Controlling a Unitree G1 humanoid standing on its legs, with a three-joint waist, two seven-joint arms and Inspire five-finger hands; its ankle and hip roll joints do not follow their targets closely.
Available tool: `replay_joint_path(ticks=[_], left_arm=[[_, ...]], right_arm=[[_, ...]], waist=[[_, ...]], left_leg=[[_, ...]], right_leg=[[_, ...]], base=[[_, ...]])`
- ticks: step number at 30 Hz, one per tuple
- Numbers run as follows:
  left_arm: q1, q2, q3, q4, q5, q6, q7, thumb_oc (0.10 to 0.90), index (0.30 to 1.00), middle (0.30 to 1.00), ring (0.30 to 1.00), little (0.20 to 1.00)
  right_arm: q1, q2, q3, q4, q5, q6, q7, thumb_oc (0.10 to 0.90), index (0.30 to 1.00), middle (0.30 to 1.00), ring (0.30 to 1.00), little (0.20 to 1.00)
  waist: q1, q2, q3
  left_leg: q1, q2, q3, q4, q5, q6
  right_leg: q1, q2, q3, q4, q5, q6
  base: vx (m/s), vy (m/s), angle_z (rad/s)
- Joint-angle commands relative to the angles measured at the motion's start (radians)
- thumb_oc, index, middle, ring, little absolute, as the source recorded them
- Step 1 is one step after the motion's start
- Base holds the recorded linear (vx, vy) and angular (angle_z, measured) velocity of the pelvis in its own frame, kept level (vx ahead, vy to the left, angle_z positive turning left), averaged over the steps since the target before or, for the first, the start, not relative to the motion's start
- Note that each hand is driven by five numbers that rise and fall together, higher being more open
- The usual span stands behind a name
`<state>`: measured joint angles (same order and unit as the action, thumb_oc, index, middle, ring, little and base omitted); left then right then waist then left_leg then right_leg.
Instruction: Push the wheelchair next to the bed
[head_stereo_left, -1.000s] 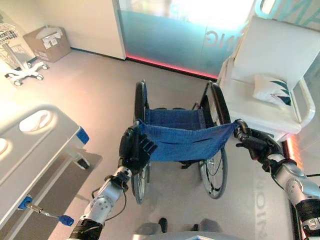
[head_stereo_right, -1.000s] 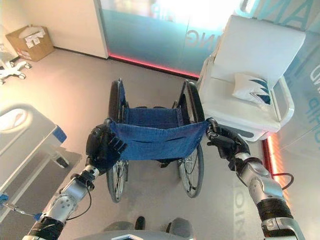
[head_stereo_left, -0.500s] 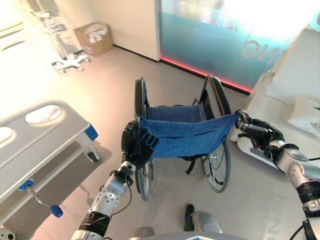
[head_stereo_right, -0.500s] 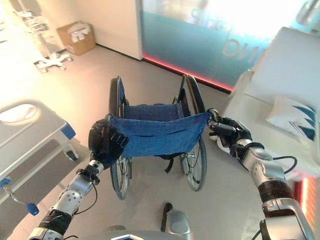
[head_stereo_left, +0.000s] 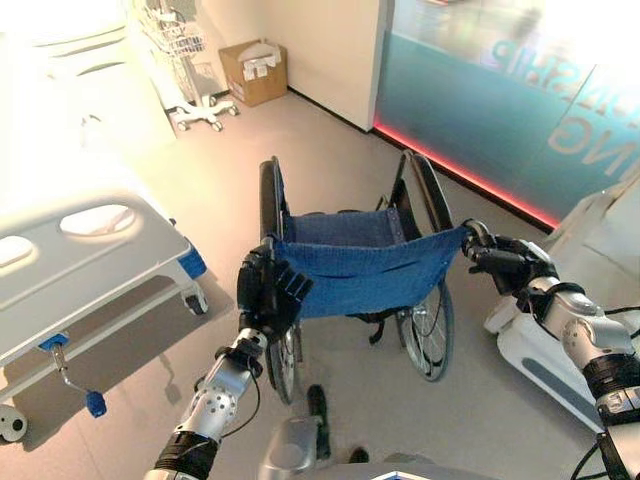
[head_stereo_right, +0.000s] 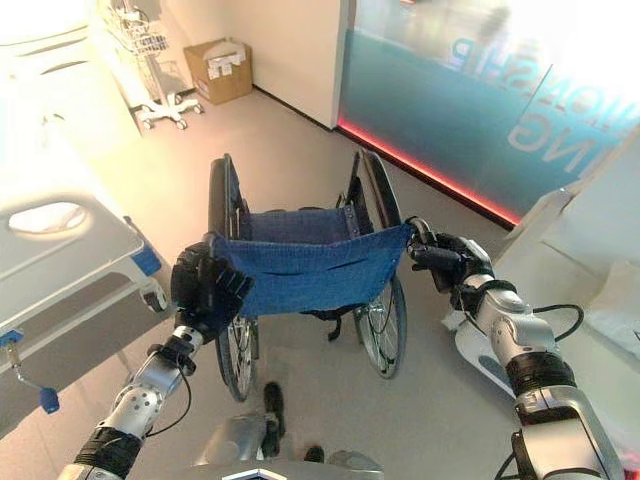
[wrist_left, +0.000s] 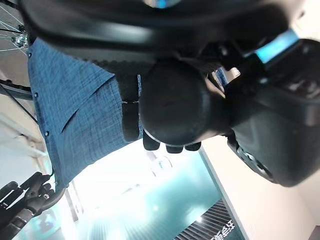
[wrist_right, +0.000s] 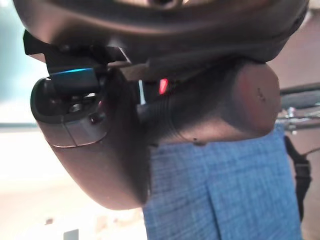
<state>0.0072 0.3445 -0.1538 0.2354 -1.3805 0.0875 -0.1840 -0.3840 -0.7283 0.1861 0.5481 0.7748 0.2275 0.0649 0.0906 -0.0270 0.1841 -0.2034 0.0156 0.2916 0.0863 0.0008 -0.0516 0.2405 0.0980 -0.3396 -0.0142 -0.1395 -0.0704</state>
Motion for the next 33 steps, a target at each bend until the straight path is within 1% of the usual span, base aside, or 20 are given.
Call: replay_joint_path(ticks=[1,2,3,4,5,6,7,9,11,13,15,16,17,19,20,21,24,27,30,33], left_arm=[[-0.185,-0.079,0.018,-0.122,0.017,-0.150,0.050,0.400,0.300,0.300,0.300,0.300],[-0.186,-0.078,0.018,-0.121,0.018,-0.153,0.053,0.400,0.300,0.300,0.300,0.300],[-0.183,-0.082,0.023,-0.112,0.025,-0.153,0.053,0.400,0.300,0.300,0.300,0.300],[-0.175,-0.089,0.032,-0.101,0.035,-0.145,0.044,0.400,0.300,0.300,0.300,0.300],[-0.173,-0.090,0.034,-0.099,0.034,-0.143,0.041,0.400,0.300,0.300,0.300,0.300],[-0.167,-0.095,0.039,-0.089,0.029,-0.131,0.028,0.400,0.300,0.300,0.300,0.300],[-0.162,-0.097,0.042,-0.082,0.016,-0.121,0.017,0.400,0.300,0.300,0.300,0.300],[-0.159,-0.095,0.045,-0.078,0.008,-0.108,0.013,0.400,0.300,0.300,0.300,0.300],[-0.150,-0.087,0.027,-0.057,0.015,-0.082,0.000,0.400,0.300,0.300,0.300,0.300],[-0.148,-0.087,0.025,-0.050,0.016,-0.079,-0.004,0.400,0.300,0.300,0.300,0.300],[-0.151,-0.083,0.016,-0.033,0.014,-0.076,-0.022,0.400,0.300,0.300,0.300,0.300],[-0.159,-0.075,0.007,-0.025,0.005,-0.076,-0.034,0.400,0.300,0.300,0.300,0.300],[-0.160,-0.073,0.005,-0.025,0.004,-0.077,-0.034,0.400,0.300,0.300,0.300,0.300],[-0.168,-0.061,-0.015,-0.030,-0.004,-0.094,-0.032,0.400,0.300,0.300,0.300,0.300],[-0.170,-0.060,-0.017,-0.032,-0.003,-0.098,-0.030,0.400,0.300,0.300,0.300,0.300],[-0.181,-0.062,-0.034,-0.024,0.002,-0.106,-0.033,0.400,0.300,0.300,0.300,0.300],[-0.192,-0.069,-0.056,0.013,0.003,-0.126,-0.057,0.400,0.300,0.300,0.300,0.300],[-0.181,-0.075,-0.060,0.066,0.008,-0.148,-0.105,0.400,0.300,0.300,0.300,0.300],[-0.180,-0.068,-0.044,0.051,-0.013,-0.136,-0.071,0.400,0.300,0.300,0.300,0.300],[-0.182,-0.066,-0.029,0.036,-0.019,-0.138,-0.034,0.400,0.300,0.300,0.300,0.300]], right_arm=[[-0.155,0.160,0.068,-0.104,0.087,-0.081,0.093,0.400,0.300,0.300,0.300,0.300],[-0.156,0.162,0.067,-0.099,0.086,-0.082,0.100,0.400,0.300,0.300,0.300,0.300],[-0.151,0.170,0.063,-0.092,0.080,-0.081,0.124,0.400,0.300,0.300,0.300,0.300],[-0.134,0.176,0.051,-0.093,0.059,-0.079,0.146,0.400,0.300,0.300,0.300,0.300],[-0.129,0.178,0.047,-0.094,0.053,-0.080,0.151,0.400,0.300,0.300,0.300,0.300],[-0.117,0.180,0.035,-0.098,0.033,-0.077,0.173,0.400,0.300,0.300,0.300,0.300],[-0.111,0.178,0.029,-0.100,0.031,-0.077,0.185,0.400,0.300,0.300,0.300,0.300],[-0.107,0.176,0.026,-0.100,0.031,-0.079,0.186,0.400,0.300,0.300,0.300,0.300],[-0.121,0.167,0.036,-0.090,0.056,-0.085,0.158,0.400,0.300,0.300,0.300,0.300],[-0.128,0.165,0.041,-0.081,0.063,-0.090,0.151,0.400,0.300,0.300,0.300,0.300],[-0.152,0.158,0.046,-0.063,0.078,-0.095,0.131,0.400,0.300,0.300,0.300,0.300],[-0.174,0.149,0.048,-0.046,0.084,-0.103,0.114,0.400,0.300,0.300,0.300,0.300],[-0.177,0.147,0.048,-0.045,0.085,-0.105,0.113,0.400,0.300,0.300,0.300,0.300],[-0.196,0.143,0.051,-0.026,0.092,-0.120,0.113,0.400,0.300,0.300,0.300,0.300],[-0.200,0.143,0.052,-0.023,0.091,-0.121,0.115,0.400,0.300,0.300,0.300,0.300],[-0.231,0.137,0.052,-0.007,0.091,-0.112,0.110,0.400,0.300,0.300,0.300,0.300],[-0.268,0.123,0.050,0.017,0.090,-0.090,0.117,0.400,0.300,0.300,0.300,0.300],[-0.303,0.117,0.065,0.039,0.096,-0.073,0.107,0.400,0.300,0.300,0.300,0.300],[-0.300,0.124,0.073,0.039,0.079,-0.060,0.091,0.400,0.300,0.300,0.300,0.300],[-0.292,0.132,0.086,0.017,0.082,-0.047,0.070,0.400,0.300,0.300,0.300,0.300]], waist=[[0.067,-0.042,-0.109],[0.069,-0.046,-0.109],[0.079,-0.065,-0.119],[0.092,-0.079,-0.129],[0.095,-0.074,-0.130],[0.101,-0.062,-0.135],[0.099,-0.050,-0.133],[0.097,-0.043,-0.129],[0.085,-0.031,-0.119],[0.080,-0.033,-0.116],[0.077,-0.033,-0.109],[0.067,-0.041,-0.092],[0.065,-0.041,-0.091],[0.040,-0.063,-0.064],[0.036,-0.063,-0.059],[0.011,-0.066,-0.046],[-0.013,-0.048,-0.036],[-0.015,-0.060,-0.052],[-0.027,-0.051,-0.075],[-0.036,-0.045,-0.091]], left_leg=[[0.024,-0.078,-0.017,-0.038,0.120,0.035],[0.028,-0.079,-0.014,-0.029,0.109,0.043],[0.046,-0.107,-0.042,-0.015,0.059,0.066],[0.069,-0.130,-0.061,-0.029,0.039,0.096],[0.067,-0.120,-0.048,-0.030,0.055,0.107],[0.109,-0.117,-0.068,-0.044,0.048,0.120],[0.132,-0.113,-0.095,-0.041,0.040,0.127],[0.146,-0.114,-0.118,-0.035,0.032,0.131],[0.197,-0.117,-0.180,-0.026,0.002,0.142],[0.213,-0.121,-0.190,-0.025,-0.008,0.146],[0.235,-0.117,-0.210,-0.025,-0.014,0.142],[0.258,-0.119,-0.239,-0.009,-0.041,0.133],[0.258,-0.118,-0.244,-0.007,-0.044,0.132],[0.291,-0.137,-0.289,0.019,-0.105,0.123],[0.296,-0.138,-0.298,0.025,-0.116,0.122],[0.325,-0.145,-0.336,0.039,-0.155,0.124],[0.365,-0.126,-0.376,0.046,-0.191,0.124],[0.386,-0.107,-0.387,0.074,-0.221,0.110],[0.399,-0.053,-0.373,0.125,-0.173,0.068],[0.392,0.000,-0.357,0.228,-0.044,0.010]], right_leg=[[0.025,-0.069,0.098,0.154,-0.009,0.105],[0.028,-0.078,0.090,0.163,-0.010,0.109],[0.037,-0.114,0.086,0.208,0.005,0.139],[0.025,-0.152,0.068,0.304,0.079,0.191],[0.016,-0.153,0.053,0.322,0.105,0.192],[-0.032,-0.217,0.021,0.515,0.195,0.223],[-0.073,-0.240,0.029,0.642,0.222,0.227],[-0.110,-0.249,0.047,0.723,0.233,0.227],[-0.205,-0.260,0.070,0.844,0.249,0.217],[-0.231,-0.282,0.064,0.798,0.246,0.209],[-0.256,-0.289,0.052,0.680,0.208,0.191],[-0.294,-0.297,0.040,0.482,0.217,0.187],[-0.301,-0.297,0.038,0.449,0.227,0.186],[-0.363,-0.314,0.070,0.203,0.310,0.223],[-0.369,-0.314,0.077,0.180,0.322,0.230],[-0.421,-0.313,0.132,0.066,0.376,0.253],[-0.472,-0.301,0.174,0.038,0.393,0.259],[-0.419,-0.311,0.203,0.099,0.378,0.254],[-0.385,-0.276,0.208,0.153,0.299,0.232],[-0.343,-0.242,0.187,0.167,0.239,0.183]], base=[[0.25,0.041,-0.21],[0.41,0.072,-0.21],[0.43,0.120,-0.21],[0.38,0.126,-0.12],[0.36,0.194,-0.14],[0.30,0.170,0.00],[0.39,0.181,0.07],[0.22,0.058,0.28],[0.35,0.001,0.28],[0.25,-0.083,0.17],[0.27,-0.255,0.18],[0.28,-0.315,0.05],[0.36,-0.398,0.07],[0.34,-0.343,0.26],[0.45,-0.381,0.71],[0.35,-0.277,0.76],[0.44,-0.376,0.78],[0.35,-0.416,1.05],[0.31,-0.384,1.56],[0.25,-0.362,0.70]])
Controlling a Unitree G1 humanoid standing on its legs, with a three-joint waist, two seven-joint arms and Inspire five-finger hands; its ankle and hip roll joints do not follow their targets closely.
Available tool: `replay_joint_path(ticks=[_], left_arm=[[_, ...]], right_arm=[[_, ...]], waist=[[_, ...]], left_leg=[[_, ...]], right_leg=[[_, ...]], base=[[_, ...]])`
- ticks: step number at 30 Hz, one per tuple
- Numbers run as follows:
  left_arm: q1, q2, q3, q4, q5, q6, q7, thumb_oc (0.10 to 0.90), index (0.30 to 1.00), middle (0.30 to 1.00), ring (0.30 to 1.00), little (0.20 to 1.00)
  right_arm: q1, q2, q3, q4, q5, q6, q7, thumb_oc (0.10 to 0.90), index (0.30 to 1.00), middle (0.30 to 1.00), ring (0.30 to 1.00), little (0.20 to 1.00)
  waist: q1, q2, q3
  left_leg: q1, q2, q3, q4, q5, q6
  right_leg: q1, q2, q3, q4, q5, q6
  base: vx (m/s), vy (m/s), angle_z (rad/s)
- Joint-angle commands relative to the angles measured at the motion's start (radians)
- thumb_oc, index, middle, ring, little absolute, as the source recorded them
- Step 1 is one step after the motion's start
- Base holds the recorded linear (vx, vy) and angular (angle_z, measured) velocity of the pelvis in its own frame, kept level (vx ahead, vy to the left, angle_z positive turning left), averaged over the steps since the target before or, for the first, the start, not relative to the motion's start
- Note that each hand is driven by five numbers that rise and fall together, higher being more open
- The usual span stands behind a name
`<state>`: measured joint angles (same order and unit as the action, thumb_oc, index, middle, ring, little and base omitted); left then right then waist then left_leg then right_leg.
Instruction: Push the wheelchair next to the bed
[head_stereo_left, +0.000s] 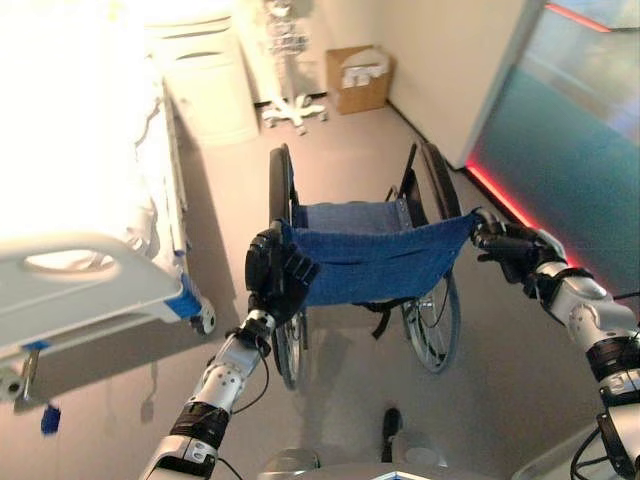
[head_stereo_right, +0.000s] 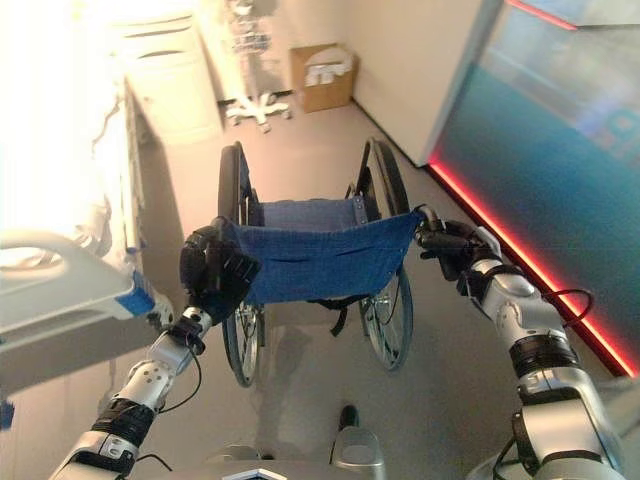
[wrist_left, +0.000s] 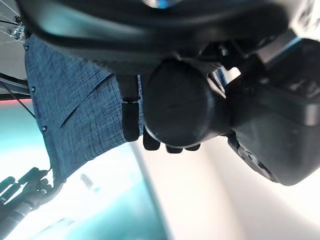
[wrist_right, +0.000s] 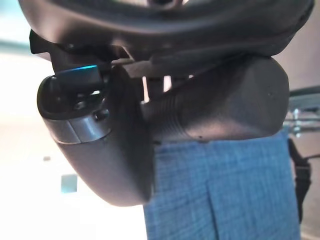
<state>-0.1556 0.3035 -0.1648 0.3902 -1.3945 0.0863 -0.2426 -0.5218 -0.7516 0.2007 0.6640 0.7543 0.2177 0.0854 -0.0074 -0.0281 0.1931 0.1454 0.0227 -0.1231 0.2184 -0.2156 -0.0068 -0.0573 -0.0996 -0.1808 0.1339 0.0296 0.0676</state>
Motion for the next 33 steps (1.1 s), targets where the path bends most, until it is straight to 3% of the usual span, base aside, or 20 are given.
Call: replay_joint_path(ticks=[1,3,5,6,9,12,15,16,17,21,24,25,26,27,30,31,32,33], left_arm=[[-0.020,-0.028,-0.015,-0.125,0.002,-0.135,0.031,0.400,0.300,0.300,0.300,0.300],[-0.022,-0.037,-0.009,-0.142,0.004,-0.140,0.042,0.400,0.300,0.300,0.300,0.300],[-0.027,-0.053,0.004,-0.160,0.020,-0.134,0.058,0.400,0.300,0.300,0.300,0.300],[-0.031,-0.060,0.007,-0.161,0.030,-0.131,0.060,0.400,0.300,0.300,0.300,0.300],[-0.042,-0.059,0.011,-0.167,0.045,-0.127,0.063,0.400,0.300,0.300,0.300,0.300],[-0.068,-0.063,0.002,-0.173,0.048,-0.118,0.088,0.400,0.300,0.300,0.300,0.300],[-0.067,-0.057,-0.018,-0.194,0.042,-0.124,0.102,0.400,0.300,0.300,0.300,0.300],[-0.055,-0.052,-0.030,-0.199,0.039,-0.126,0.100,0.400,0.300,0.300,0.300,0.300],[-0.049,-0.049,-0.028,-0.203,0.040,-0.126,0.103,0.400,0.300,0.300,0.300,0.300],[-0.037,-0.045,0.002,-0.196,0.067,-0.114,0.116,0.400,0.300,0.300,0.300,0.300],[-0.036,-0.051,0.008,-0.178,0.090,-0.096,0.109,0.400,0.300,0.300,0.300,0.300],[-0.036,-0.052,0.008,-0.174,0.095,-0.092,0.104,0.400,0.300,0.300,0.300,0.300],[-0.031,-0.051,0.005,-0.175,0.108,-0.088,0.098,0.400,0.300,0.300,0.300,0.300],[-0.025,-0.039,0.002,-0.189,0.115,-0.083,0.100,0.400,0.300,0.300,0.300,0.300],[-0.026,-0.041,0.004,-0.197,0.118,-0.084,0.105,0.400,0.300,0.300,0.300,0.300],[-0.032,-0.038,0.001,-0.192,0.118,-0.090,0.105,0.400,0.300,0.300,0.300,0.300],[-0.045,-0.036,-0.005,-0.180,0.117,-0.098,0.098,0.400,0.300,0.300,0.300,0.300],[-0.053,-0.034,-0.013,-0.173,0.116,-0.107,0.094,0.400,0.300,0.300,0.300,0.300]], right_arm=[[-0.154,0.157,0.076,-0.100,0.102,-0.039,0.041,0.400,0.300,0.300,0.300,0.300],[-0.139,0.162,0.087,-0.110,0.084,-0.058,0.019,0.400,0.300,0.300,0.300,0.300],[-0.105,0.169,0.083,-0.123,0.069,-0.082,0.007,0.400,0.300,0.300,0.300,0.300],[-0.094,0.175,0.080,-0.129,0.062,-0.087,0.001,0.400,0.300,0.300,0.300,0.300],[-0.090,0.191,0.079,-0.137,0.042,-0.089,-0.014,0.400,0.300,0.300,0.300,0.300],[-0.128,0.203,0.089,-0.128,0.044,-0.067,-0.049,0.400,0.300,0.300,0.300,0.300],[-0.095,0.193,0.094,-0.150,0.050,-0.076,-0.065,0.400,0.300,0.300,0.300,0.300],[-0.060,0.186,0.083,-0.162,0.046,-0.083,-0.056,0.400,0.300,0.300,0.300,0.300],[-0.051,0.184,0.081,-0.163,0.045,-0.082,-0.048,0.400,0.300,0.300,0.300,0.300],[-0.044,0.193,0.075,-0.128,0.032,-0.075,0.002,0.400,0.300,0.300,0.300,0.300],[-0.005,0.216,0.045,-0.122,0.023,-0.080,0.021,0.400,0.300,0.300,0.300,0.300],[0.005,0.220,0.040,-0.128,0.021,-0.082,0.020,0.400,0.300,0.300,0.300,0.300],[0.037,0.229,0.026,-0.156,0.020,-0.082,0.016,0.400,0.300,0.300,0.300,0.300],[0.081,0.237,0.014,-0.190,0.015,-0.087,0.026,0.400,0.300,0.300,0.300,0.300],[0.101,0.248,0.023,-0.213,0.010,-0.094,0.027,0.400,0.300,0.300,0.300,0.300],[0.097,0.254,0.031,-0.217,0.012,-0.096,0.025,0.400,0.300,0.300,0.300,0.300],[0.084,0.261,0.043,-0.218,0.018,-0.102,0.016,0.400,0.300,0.300,0.300,0.300],[0.078,0.261,0.048,-0.223,0.023,-0.105,0.011,0.400,0.300,0.300,0.300,0.300]], waist=[[0.059,-0.047,-0.101],[0.062,-0.065,-0.094],[0.064,-0.078,-0.086],[0.067,-0.077,-0.085],[0.079,-0.057,-0.080],[0.091,-0.028,-0.082],[0.112,-0.004,-0.092],[0.127,-0.016,-0.106],[0.138,-0.023,-0.110],[0.162,-0.051,-0.128],[0.185,-0.068,-0.142],[0.185,-0.065,-0.142],[0.182,-0.053,-0.138],[0.165,-0.035,-0.123],[0.151,-0.028,-0.111],[0.145,-0.026,-0.106],[0.137,-0.018,-0.099],[0.129,-0.022,-0.090]], left_leg=[[0.023,0.007,0.079,0.179,0.223,-0.048],[-0.087,0.005,0.141,0.385,0.282,-0.053],[-0.183,0.021,0.214,0.495,0.269,-0.047],[-0.210,0.021,0.231,0.484,0.249,-0.039],[-0.210,-0.001,0.283,0.331,0.233,-0.040],[-0.214,-0.026,0.381,0.083,0.238,-0.059],[-0.295,-0.040,0.502,-0.160,0.334,-0.061],[-0.307,-0.064,0.501,-0.217,0.363,-0.059],[-0.316,-0.075,0.488,-0.203,0.353,-0.044],[-0.306,-0.098,0.499,-0.120,0.248,0.031],[-0.260,-0.124,0.473,-0.117,0.196,0.098],[-0.250,-0.124,0.465,-0.117,0.194,0.102],[-0.223,-0.126,0.425,-0.118,0.188,0.107],[-0.179,-0.117,0.373,-0.104,0.169,0.111],[-0.140,-0.121,0.332,-0.104,0.150,0.119],[-0.125,-0.119,0.318,-0.100,0.144,0.117],[-0.116,-0.107,0.302,-0.095,0.153,0.114],[-0.103,-0.111,0.280,-0.090,0.142,0.109]], right_leg=[[-0.027,-0.035,0.019,0.019,0.053,0.024],[0.031,-0.017,-0.007,0.002,0.021,-0.026],[0.075,-0.009,-0.043,-0.002,-0.009,-0.058],[0.089,-0.002,-0.057,-0.004,-0.020,-0.061],[0.129,0.031,-0.085,-0.001,-0.064,-0.054],[0.198,0.090,-0.093,-0.010,-0.122,-0.048],[0.288,0.139,-0.109,-0.021,-0.156,-0.041],[0.317,0.132,-0.116,-0.019,-0.177,-0.032],[0.320,0.128,-0.114,-0.012,-0.181,-0.031],[0.327,0.089,-0.110,0.060,-0.166,0.001],[0.297,-0.013,-0.162,0.338,-0.022,0.087],[0.283,-0.031,-0.168,0.399,-0.001,0.096],[0.226,-0.077,-0.161,0.571,0.047,0.113],[0.143,-0.099,-0.131,0.706,0.056,0.102],[0.068,-0.140,-0.125,0.688,0.029,0.081],[0.047,-0.145,-0.124,0.633,0.009,0.070],[0.014,-0.131,-0.137,0.500,0.014,0.041],[-0.002,-0.130,-0.129,0.401,0.023,0.041]], base=[[0.21,-0.403,-0.03],[0.22,-0.444,0.11],[0.25,-0.376,0.28],[0.28,-0.288,0.32],[0.33,-0.159,0.35],[0.42,-0.072,0.27],[0.53,-0.047,0.18],[0.54,-0.063,0.00],[0.50,-0.047,0.07],[0.38,0.012,-0.31],[0.39,0.102,-0.09],[0.35,0.105,0.21],[0.47,0.063,0.24],[0.44,0.042,0.30],[0.30,-0.048,0.48],[0.25,-0.196,0.49],[0.27,-0.269,0.26],[0.29,-0.317,0.24]])
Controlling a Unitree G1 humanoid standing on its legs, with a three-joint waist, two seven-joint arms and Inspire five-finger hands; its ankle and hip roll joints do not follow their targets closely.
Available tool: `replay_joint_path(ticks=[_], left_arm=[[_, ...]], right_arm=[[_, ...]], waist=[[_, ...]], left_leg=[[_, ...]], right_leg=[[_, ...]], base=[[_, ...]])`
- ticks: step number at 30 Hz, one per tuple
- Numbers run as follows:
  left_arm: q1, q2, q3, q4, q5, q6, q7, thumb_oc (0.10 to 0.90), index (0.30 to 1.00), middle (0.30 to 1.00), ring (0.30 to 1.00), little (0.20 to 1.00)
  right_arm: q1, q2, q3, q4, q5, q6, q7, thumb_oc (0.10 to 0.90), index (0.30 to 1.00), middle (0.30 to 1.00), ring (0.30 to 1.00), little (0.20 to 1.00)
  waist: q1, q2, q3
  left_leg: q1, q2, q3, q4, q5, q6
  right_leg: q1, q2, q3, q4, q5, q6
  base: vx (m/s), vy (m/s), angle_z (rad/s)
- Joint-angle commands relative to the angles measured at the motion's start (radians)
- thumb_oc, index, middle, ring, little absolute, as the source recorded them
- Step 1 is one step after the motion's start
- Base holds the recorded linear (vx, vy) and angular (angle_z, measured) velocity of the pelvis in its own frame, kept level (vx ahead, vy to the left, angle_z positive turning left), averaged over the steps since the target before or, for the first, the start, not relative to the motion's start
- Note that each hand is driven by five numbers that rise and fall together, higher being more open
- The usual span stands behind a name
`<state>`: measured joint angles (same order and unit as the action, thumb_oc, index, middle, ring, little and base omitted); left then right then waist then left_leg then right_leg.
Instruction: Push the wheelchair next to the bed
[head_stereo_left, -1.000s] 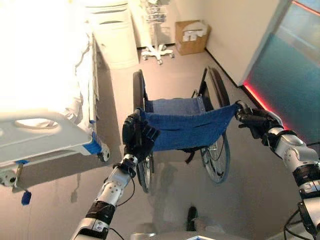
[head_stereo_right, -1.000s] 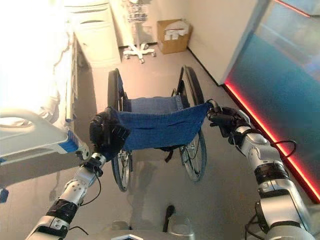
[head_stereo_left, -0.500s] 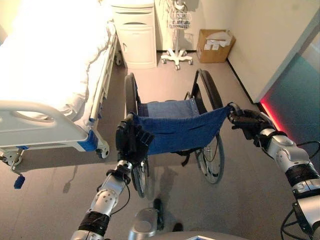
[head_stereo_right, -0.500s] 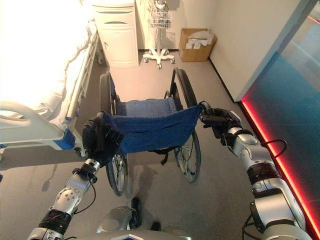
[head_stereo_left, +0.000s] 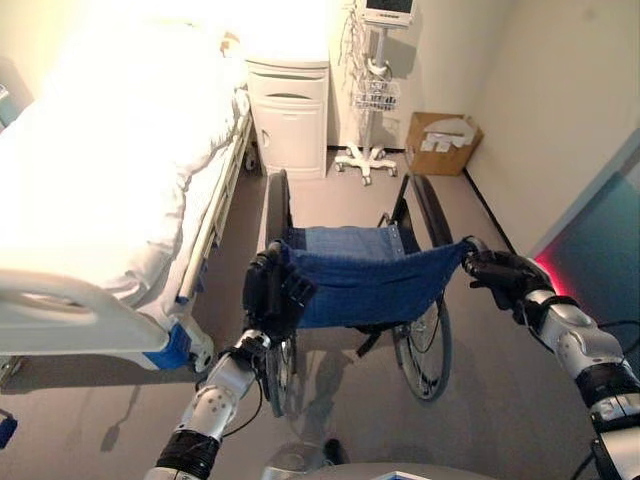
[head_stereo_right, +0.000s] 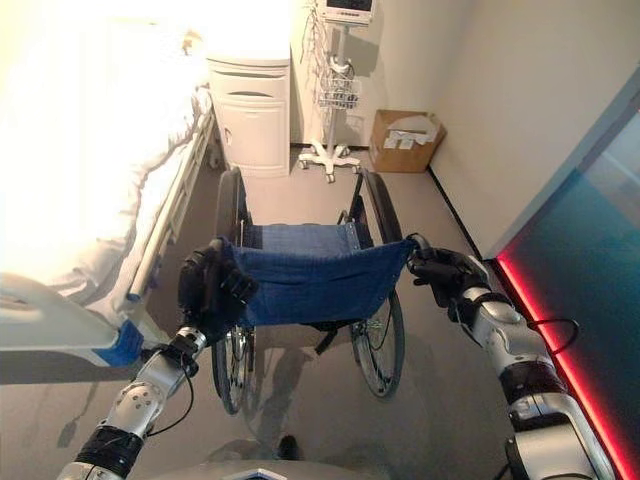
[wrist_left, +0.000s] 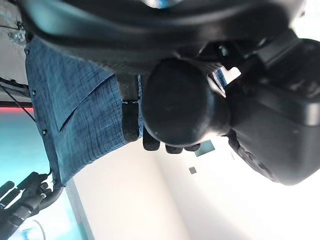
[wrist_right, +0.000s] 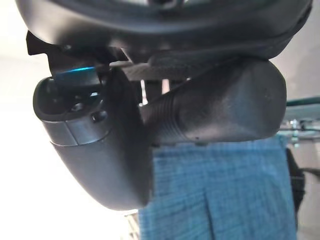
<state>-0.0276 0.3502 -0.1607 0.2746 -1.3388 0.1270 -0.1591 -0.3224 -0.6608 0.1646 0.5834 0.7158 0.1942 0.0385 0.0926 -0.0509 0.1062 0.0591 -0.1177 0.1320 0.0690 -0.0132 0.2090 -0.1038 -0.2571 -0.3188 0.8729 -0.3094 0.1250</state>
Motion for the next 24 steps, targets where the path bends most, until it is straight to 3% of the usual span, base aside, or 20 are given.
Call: replay_joint_path(ticks=[1,3,4,7,11,13,14,15,16,18,19,20,23,24], left_arm=[[-0.186,-0.077,-0.027,-0.057,0.059,-0.161,0.012,0.400,0.300,0.300,0.300,0.300],[-0.193,-0.075,-0.040,-0.055,0.057,-0.176,0.016,0.400,0.300,0.300,0.300,0.300],[-0.201,-0.076,-0.053,-0.053,0.068,-0.190,0.017,0.400,0.300,0.300,0.300,0.300],[-0.210,-0.085,-0.062,-0.032,0.082,-0.209,0.010,0.400,0.300,0.300,0.300,0.300],[-0.207,-0.099,-0.047,0.011,0.078,-0.224,-0.011,0.400,0.300,0.300,0.300,0.300],[-0.201,-0.103,-0.038,0.007,0.069,-0.228,0.012,0.400,0.300,0.300,0.300,0.300],[-0.195,-0.100,-0.029,0.008,0.070,-0.227,0.021,0.400,0.300,0.300,0.300,0.300],[-0.195,-0.100,-0.028,0.008,0.070,-0.227,0.021,0.400,0.300,0.300,0.300,0.300],[-0.185,-0.098,-0.023,0.003,0.071,-0.233,0.025,0.400,0.300,0.300,0.300,0.300],[-0.177,-0.098,-0.016,-0.007,0.071,-0.240,0.029,0.400,0.300,0.300,0.300,0.300],[-0.170,-0.103,-0.004,-0.023,0.079,-0.244,0.035,0.400,0.300,0.300,0.300,0.300],[-0.166,-0.107,0.006,-0.030,0.095,-0.246,0.035,0.400,0.300,0.300,0.300,0.300],[-0.171,-0.106,0.020,-0.035,0.114,-0.237,0.026,0.400,0.300,0.300,0.300,0.300],[-0.179,-0.092,0.039,-0.034,0.116,-0.229,0.018,0.400,0.300,0.300,0.300,0.300]], right_arm=[[-0.124,0.169,0.088,-0.148,0.067,-0.086,0.058,0.400,0.300,0.300,0.300,0.300],[-0.126,0.169,0.093,-0.150,0.071,-0.093,0.057,0.400,0.300,0.300,0.300,0.300],[-0.133,0.171,0.098,-0.154,0.070,-0.095,0.052,0.400,0.300,0.300,0.300,0.300],[-0.153,0.168,0.096,-0.158,0.069,-0.079,0.044,0.400,0.300,0.300,0.300,0.300],[-0.165,0.170,0.097,-0.143,0.068,-0.064,0.045,0.400,0.300,0.300,0.300,0.300],[-0.171,0.177,0.105,-0.139,0.061,-0.051,0.043,0.400,0.300,0.300,0.300,0.300],[-0.178,0.180,0.107,-0.140,0.059,-0.038,0.038,0.400,0.300,0.300,0.300,0.300],[-0.178,0.180,0.107,-0.140,0.059,-0.038,0.038,0.400,0.300,0.300,0.300,0.300],[-0.176,0.182,0.108,-0.145,0.055,-0.036,0.029,0.400,0.300,0.300,0.300,0.300],[-0.168,0.179,0.107,-0.149,0.051,-0.033,0.001,0.400,0.300,0.300,0.300,0.300],[-0.152,0.181,0.102,-0.148,0.034,-0.048,-0.019,0.400,0.300,0.300,0.300,0.300],[-0.135,0.183,0.097,-0.152,0.021,-0.057,-0.028,0.400,0.300,0.300,0.300,0.300],[-0.102,0.191,0.092,-0.165,-0.004,-0.071,-0.061,0.400,0.300,0.300,0.300,0.300],[-0.096,0.201,0.090,-0.162,-0.022,-0.073,-0.075,0.400,0.300,0.300,0.300,0.300]], waist=[[0.017,-0.004,0.006],[0.000,-0.011,0.013],[-0.026,-0.025,0.023],[-0.059,-0.033,0.029],[-0.073,-0.033,0.009],[-0.079,-0.022,0.000],[-0.084,-0.012,-0.007],[-0.085,-0.012,-0.007],[-0.085,-0.003,-0.015],[-0.084,-0.008,-0.018],[-0.076,-0.023,-0.012],[-0.072,-0.032,-0.007],[-0.065,-0.032,0.001],[-0.062,-0.018,-0.002]], left_leg=[[-0.003,0.024,0.005,0.063,-0.074,-0.112],[0.013,0.017,-0.017,0.061,-0.091,-0.119],[0.041,-0.003,-0.053,0.058,-0.126,-0.125],[0.090,-0.015,-0.105,0.051,-0.173,-0.127],[0.124,-0.006,-0.149,0.089,-0.220,-0.131],[0.138,0.020,-0.146,0.134,-0.199,-0.159],[0.146,0.054,-0.142,0.191,-0.151,-0.192],[0.147,0.055,-0.142,0.191,-0.152,-0.193],[0.137,0.090,-0.126,0.276,-0.044,-0.237],[0.098,0.107,-0.107,0.396,0.037,-0.263],[0.013,0.109,-0.074,0.560,0.070,-0.276],[-0.051,0.128,-0.038,0.634,0.078,-0.277],[-0.133,0.163,0.008,0.634,0.041,-0.261],[-0.129,0.168,0.046,0.509,0.030,-0.259]], right_leg=[[0.028,0.027,0.023,-0.446,0.384,-0.011],[-0.003,0.028,0.046,-0.565,0.431,0.006],[-0.056,0.040,0.088,-0.712,0.500,0.042],[-0.120,0.059,0.122,-0.865,0.565,0.075],[-0.092,0.073,0.168,-0.818,0.541,0.055],[-0.079,0.088,0.175,-0.767,0.511,0.039],[-0.059,0.113,0.180,-0.745,0.471,0.011],[-0.058,0.114,0.179,-0.744,0.470,0.010],[-0.019,0.135,0.163,-0.748,0.439,-0.021],[0.017,0.150,0.161,-0.757,0.412,-0.054],[0.065,0.146,0.139,-0.768,0.390,-0.083],[0.097,0.145,0.125,-0.770,0.369,-0.102],[0.144,0.152,0.100,-0.769,0.331,-0.111],[0.173,0.173,0.091,-0.766,0.297,-0.107]], base=[[0.32,-0.286,0.17],[0.31,-0.268,0.22],[0.40,-0.311,0.30],[0.38,-0.271,0.63],[0.39,-0.327,0.79],[0.39,-0.370,1.07],[0.30,-0.290,0.99],[0.30,-0.347,0.66],[0.21,-0.287,0.58],[0.24,-0.368,0.27],[0.23,-0.376,0.09],[0.25,-0.362,0.26],[0.23,-0.171,0.29],[0.28,-0.061,0.44]])
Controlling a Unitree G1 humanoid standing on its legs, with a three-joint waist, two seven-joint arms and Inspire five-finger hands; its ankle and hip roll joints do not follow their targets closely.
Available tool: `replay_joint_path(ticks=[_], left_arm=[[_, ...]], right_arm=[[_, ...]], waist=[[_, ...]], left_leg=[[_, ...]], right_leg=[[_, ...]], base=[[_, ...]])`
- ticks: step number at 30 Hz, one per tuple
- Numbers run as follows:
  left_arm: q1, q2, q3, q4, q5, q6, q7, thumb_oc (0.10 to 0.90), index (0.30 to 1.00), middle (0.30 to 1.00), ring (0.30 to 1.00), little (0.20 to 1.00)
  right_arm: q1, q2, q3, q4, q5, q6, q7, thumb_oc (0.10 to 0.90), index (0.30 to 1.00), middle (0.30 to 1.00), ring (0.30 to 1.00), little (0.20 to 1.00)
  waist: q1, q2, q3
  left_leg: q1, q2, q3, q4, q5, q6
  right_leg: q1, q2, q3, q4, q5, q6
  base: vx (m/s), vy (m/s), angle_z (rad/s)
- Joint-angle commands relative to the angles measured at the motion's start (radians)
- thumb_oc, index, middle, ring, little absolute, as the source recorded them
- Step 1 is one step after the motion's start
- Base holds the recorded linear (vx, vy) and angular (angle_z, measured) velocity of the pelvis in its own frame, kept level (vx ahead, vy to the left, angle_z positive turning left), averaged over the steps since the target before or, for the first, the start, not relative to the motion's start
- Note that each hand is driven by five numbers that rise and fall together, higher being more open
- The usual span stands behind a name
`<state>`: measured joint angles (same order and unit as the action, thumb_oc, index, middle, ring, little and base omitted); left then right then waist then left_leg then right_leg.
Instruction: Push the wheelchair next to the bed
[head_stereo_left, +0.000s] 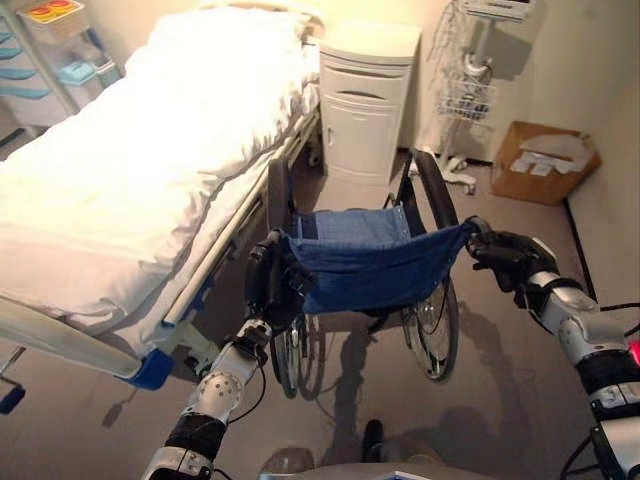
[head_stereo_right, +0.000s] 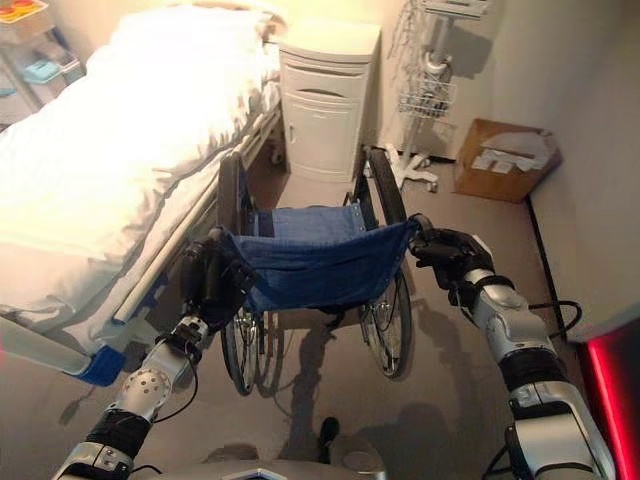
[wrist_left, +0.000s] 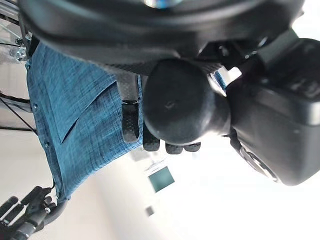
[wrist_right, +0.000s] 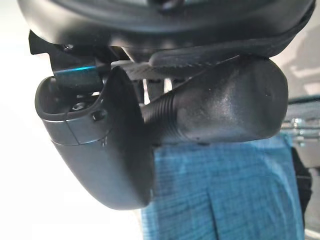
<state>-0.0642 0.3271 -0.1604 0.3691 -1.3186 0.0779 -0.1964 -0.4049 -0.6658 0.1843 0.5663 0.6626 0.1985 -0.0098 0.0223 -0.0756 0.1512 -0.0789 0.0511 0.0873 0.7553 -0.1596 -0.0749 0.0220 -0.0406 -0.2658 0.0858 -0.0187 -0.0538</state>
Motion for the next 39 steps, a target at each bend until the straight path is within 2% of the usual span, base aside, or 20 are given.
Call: replay_joint_path(ticks=[1,4,6,8,9,13,16,17,19,22,23,24,26,28,30,32,33,34,35,39], left_arm=[[-0.152,-0.060,0.043,-0.129,0.091,-0.181,0.061,0.400,0.300,0.300,0.300,0.300],[-0.189,-0.042,0.042,-0.114,0.088,-0.194,0.075,0.400,0.300,0.300,0.300,0.300],[-0.191,-0.032,0.041,-0.114,0.108,-0.199,0.076,0.400,0.300,0.300,0.300,0.300],[-0.180,-0.025,0.040,-0.119,0.121,-0.200,0.072,0.400,0.300,0.300,0.300,0.300],[-0.164,-0.020,0.051,-0.126,0.132,-0.190,0.064,0.400,0.300,0.300,0.300,0.300],[-0.177,-0.015,0.072,-0.098,0.152,-0.175,0.065,0.400,0.300,0.300,0.300,0.300],[-0.189,-0.014,0.071,-0.085,0.161,-0.173,0.078,0.400,0.300,0.300,0.300,0.300],[-0.193,-0.019,0.079,-0.079,0.170,-0.165,0.081,0.400,0.300,0.300,0.300,0.300],[-0.192,-0.019,0.082,-0.076,0.175,-0.159,0.082,0.400,0.300,0.300,0.300,0.300],[-0.188,-0.008,0.082,-0.073,0.192,-0.146,0.079,0.400,0.300,0.300,0.300,0.300],[-0.189,-0.005,0.087,-0.074,0.197,-0.143,0.091,0.400,0.300,0.300,0.300,0.300],[-0.190,-0.005,0.088,-0.074,0.197,-0.144,0.092,0.400,0.300,0.300,0.300,0.300],[-0.198,0.006,0.101,-0.054,0.198,-0.149,0.090,0.400,0.300,0.300,0.300,0.300],[-0.203,0.016,0.102,-0.039,0.189,-0.157,0.087,0.400,0.300,0.300,0.300,0.300],[-0.201,0.031,0.097,-0.032,0.179,-0.176,0.095,0.400,0.300,0.300,0.300,0.300],[-0.204,0.031,0.095,-0.029,0.169,-0.181,0.095,0.400,0.300,0.300,0.300,0.300],[-0.209,0.029,0.091,-0.024,0.176,-0.182,0.093,0.400,0.300,0.300,0.300,0.300],[-0.210,0.028,0.092,-0.023,0.177,-0.182,0.093,0.400,0.300,0.300,0.300,0.300],[-0.218,0.028,0.089,-0.011,0.176,-0.184,0.090,0.400,0.300,0.300,0.300,0.300],[-0.217,0.021,0.101,0.004,0.184,-0.177,0.071,0.400,0.300,0.300,0.300,0.300]], right_arm=[[-0.018,0.211,0.073,-0.143,0.023,-0.072,-0.041,0.400,0.300,0.300,0.300,0.300],[-0.040,0.215,0.090,-0.144,0.028,-0.051,-0.101,0.400,0.300,0.300,0.300,0.300],[-0.017,0.218,0.092,-0.152,0.024,-0.059,-0.131,0.400,0.300,0.300,0.300,0.300],[0.010,0.222,0.086,-0.162,0.013,-0.068,-0.143,0.400,0.300,0.300,0.300,0.300],[0.048,0.219,0.072,-0.173,-0.001,-0.074,-0.138,0.400,0.300,0.300,0.300,0.300],[0.067,0.234,0.071,-0.163,-0.021,-0.075,-0.123,0.400,0.300,0.300,0.300,0.300],[0.113,0.256,0.071,-0.182,-0.043,-0.083,-0.108,0.400,0.300,0.300,0.300,0.300],[0.144,0.268,0.059,-0.198,-0.058,-0.085,-0.094,0.400,0.300,0.300,0.300,0.300],[0.167,0.271,0.052,-0.212,-0.065,-0.088,-0.083,0.400,0.300,0.300,0.300,0.300],[0.222,0.277,0.043,-0.254,-0.073,-0.092,-0.067,0.400,0.300,0.300,0.300,0.300],[0.234,0.285,0.052,-0.266,-0.075,-0.091,-0.061,0.400,0.300,0.300,0.300,0.300],[0.235,0.285,0.053,-0.266,-0.074,-0.091,-0.060,0.400,0.300,0.300,0.300,0.300],[0.224,0.294,0.067,-0.266,-0.074,-0.084,-0.050,0.400,0.300,0.300,0.300,0.300],[0.212,0.292,0.072,-0.265,-0.066,-0.079,-0.044,0.400,0.300,0.300,0.300,0.300],[0.203,0.283,0.083,-0.278,-0.050,-0.072,-0.041,0.400,0.300,0.300,0.300,0.300],[0.202,0.279,0.086,-0.284,-0.044,-0.067,-0.032,0.400,0.300,0.300,0.300,0.300],[0.206,0.277,0.091,-0.293,-0.043,-0.069,-0.037,0.400,0.300,0.300,0.300,0.300],[0.206,0.277,0.091,-0.294,-0.044,-0.069,-0.037,0.400,0.300,0.300,0.300,0.300],[0.210,0.278,0.095,-0.297,-0.047,-0.073,-0.036,0.400,0.300,0.300,0.300,0.300],[0.234,0.278,0.086,-0.305,-0.055,-0.079,-0.019,0.400,0.300,0.300,0.300,0.300]], waist=[[0.009,0.017,-0.049],[0.022,0.043,-0.050],[0.046,0.059,-0.066],[0.061,0.059,-0.072],[0.076,0.055,-0.079],[0.079,0.038,-0.098],[0.083,0.022,-0.111],[0.080,0.019,-0.115],[0.076,0.024,-0.116],[0.061,0.044,-0.107],[0.053,0.047,-0.099],[0.053,0.048,-0.098],[0.049,0.055,-0.097],[0.042,0.059,-0.094],[0.016,0.057,-0.083],[0.000,0.054,-0.083],[-0.025,0.050,-0.078],[-0.028,0.050,-0.078],[-0.049,0.044,-0.073],[-0.062,0.046,-0.073]], left_leg=[[0.015,0.000,0.106,-0.273,0.182,0.023],[0.017,-0.035,0.135,-0.559,0.208,0.019],[-0.035,-0.051,0.128,-0.727,0.268,0.010],[-0.054,-0.053,0.119,-0.793,0.322,-0.001],[-0.090,-0.054,0.116,-0.763,0.339,-0.004],[-0.080,-0.065,0.145,-0.705,0.266,0.039],[-0.049,-0.093,0.132,-0.681,0.224,0.080],[-0.026,-0.107,0.125,-0.682,0.212,0.097],[-0.012,-0.114,0.117,-0.682,0.206,0.104],[0.040,-0.121,0.106,-0.689,0.185,0.121],[0.080,-0.128,0.101,-0.703,0.171,0.129],[0.082,-0.128,0.101,-0.704,0.171,0.130],[0.122,-0.125,0.102,-0.724,0.166,0.125],[0.141,-0.124,0.093,-0.734,0.164,0.120],[0.166,-0.123,0.079,-0.739,0.146,0.113],[0.170,-0.127,0.067,-0.743,0.138,0.111],[0.187,-0.138,0.042,-0.753,0.118,0.114],[0.189,-0.139,0.039,-0.754,0.115,0.115],[0.209,-0.149,0.023,-0.764,0.095,0.121],[0.223,-0.141,0.008,-0.775,0.093,0.124]], right_leg=[[0.057,-0.029,0.035,0.023,-0.007,0.075],[0.104,0.015,0.035,0.017,-0.043,0.087],[0.154,0.047,0.053,-0.005,-0.064,0.095],[0.193,0.054,0.065,-0.017,-0.085,0.095],[0.228,0.052,0.070,-0.028,-0.106,0.095],[0.253,0.003,0.054,-0.016,-0.133,0.121],[0.242,-0.063,0.021,0.069,-0.078,0.166],[0.219,-0.103,0.006,0.162,-0.027,0.184],[0.192,-0.118,0.010,0.228,0.013,0.185],[0.124,-0.159,0.015,0.452,0.091,0.186],[0.079,-0.195,0.004,0.498,0.091,0.176],[0.077,-0.197,0.003,0.498,0.091,0.175],[0.041,-0.211,-0.038,0.384,0.067,0.166],[0.022,-0.199,-0.045,0.302,0.059,0.165],[-0.036,-0.159,-0.019,0.161,0.071,0.173],[-0.065,-0.135,0.008,0.090,0.086,0.179],[-0.117,-0.106,0.043,0.029,0.120,0.192],[-0.123,-0.104,0.046,0.026,0.123,0.194],[-0.162,-0.085,0.071,-0.007,0.161,0.206],[-0.142,-0.066,0.091,-0.004,0.138,0.199]], base=[[0.36,-0.043,0.46],[0.37,0.028,0.27],[0.41,0.029,0.15],[0.40,0.009,-0.29],[0.47,0.029,-0.51],[0.34,0.083,-0.31],[0.39,0.166,-0.32],[0.41,0.225,-0.32],[0.26,0.156,-0.25],[0.26,0.176,-0.19],[0.24,0.137,0.00],[0.22,0.087,-0.08],[0.20,-0.022,-0.10],[0.16,-0.074,-0.02],[0.12,-0.100,-0.02],[0.10,-0.103,0.17],[0.12,-0.114,0.24],[0.17,-0.148,0.45],[0.10,-0.083,0.46],[0.14,-0.155,0.55]])
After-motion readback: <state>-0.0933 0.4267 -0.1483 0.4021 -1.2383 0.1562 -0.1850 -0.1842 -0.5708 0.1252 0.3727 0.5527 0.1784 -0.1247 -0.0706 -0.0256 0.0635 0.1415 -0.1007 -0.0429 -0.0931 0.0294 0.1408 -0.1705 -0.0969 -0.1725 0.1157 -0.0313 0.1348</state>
